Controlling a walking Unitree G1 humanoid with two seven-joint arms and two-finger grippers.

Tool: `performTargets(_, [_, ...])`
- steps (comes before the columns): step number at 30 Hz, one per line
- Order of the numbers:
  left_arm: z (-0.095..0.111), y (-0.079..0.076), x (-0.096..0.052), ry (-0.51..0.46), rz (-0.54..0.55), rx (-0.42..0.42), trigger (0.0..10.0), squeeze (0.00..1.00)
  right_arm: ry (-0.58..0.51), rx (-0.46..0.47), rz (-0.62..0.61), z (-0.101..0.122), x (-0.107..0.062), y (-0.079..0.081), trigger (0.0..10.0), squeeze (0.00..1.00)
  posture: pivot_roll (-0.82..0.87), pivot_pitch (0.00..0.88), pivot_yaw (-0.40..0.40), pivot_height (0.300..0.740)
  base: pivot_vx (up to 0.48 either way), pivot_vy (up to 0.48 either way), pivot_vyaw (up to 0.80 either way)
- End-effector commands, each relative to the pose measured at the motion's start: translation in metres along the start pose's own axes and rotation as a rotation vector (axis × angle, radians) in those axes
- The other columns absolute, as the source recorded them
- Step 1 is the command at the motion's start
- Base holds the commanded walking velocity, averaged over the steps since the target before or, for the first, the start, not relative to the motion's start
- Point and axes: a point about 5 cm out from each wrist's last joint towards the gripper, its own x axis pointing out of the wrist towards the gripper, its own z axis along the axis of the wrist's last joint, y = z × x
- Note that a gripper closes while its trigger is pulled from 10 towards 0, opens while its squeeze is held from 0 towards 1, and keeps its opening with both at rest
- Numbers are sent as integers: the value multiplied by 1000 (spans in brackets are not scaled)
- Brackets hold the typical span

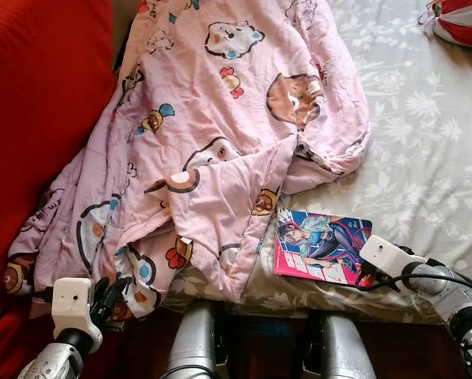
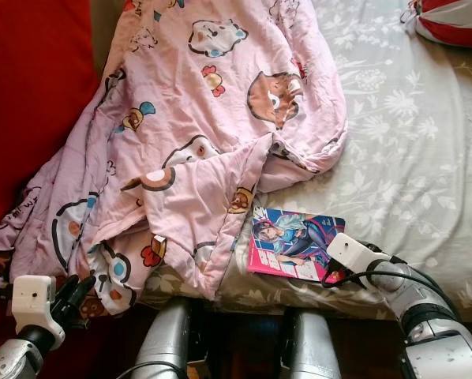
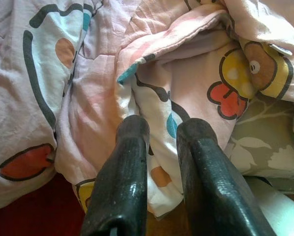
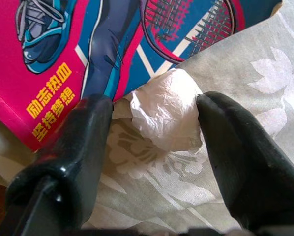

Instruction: Clean up the room

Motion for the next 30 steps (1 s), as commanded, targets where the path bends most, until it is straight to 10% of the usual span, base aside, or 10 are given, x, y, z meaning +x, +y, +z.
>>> performTargets(1, [-3, 8, -5, 35, 15, 21, 10000, 0, 63, 22, 8, -18, -3, 4, 10000, 0, 200, 349, 141, 620, 0, 0, 0])
performTargets(12, [-6, 5, -6, 50, 12, 22, 10000, 0, 107, 31, -46, -25, -7, -5, 10000, 0, 194, 350, 141, 620, 0, 0, 0])
performTargets(13, [-6, 4, -5, 51, 10, 23, 10000, 0, 105, 31, -41, -25, -6, -4, 4157, 0, 195, 350, 141, 620, 0, 0, 0])
performTargets(16, [-5, 3, -5, 52, 7, 27, 10000, 0, 93, 40, -15, -23, -4, 3, 0, 0, 198, 350, 140, 620, 0, 0, 0])
performTargets(30, [-5, 4, -6, 58, 6, 44, 10000, 0, 78, 15, -21, -18, -2, 9, 0, 0, 205, 353, 147, 620, 0, 0, 0])
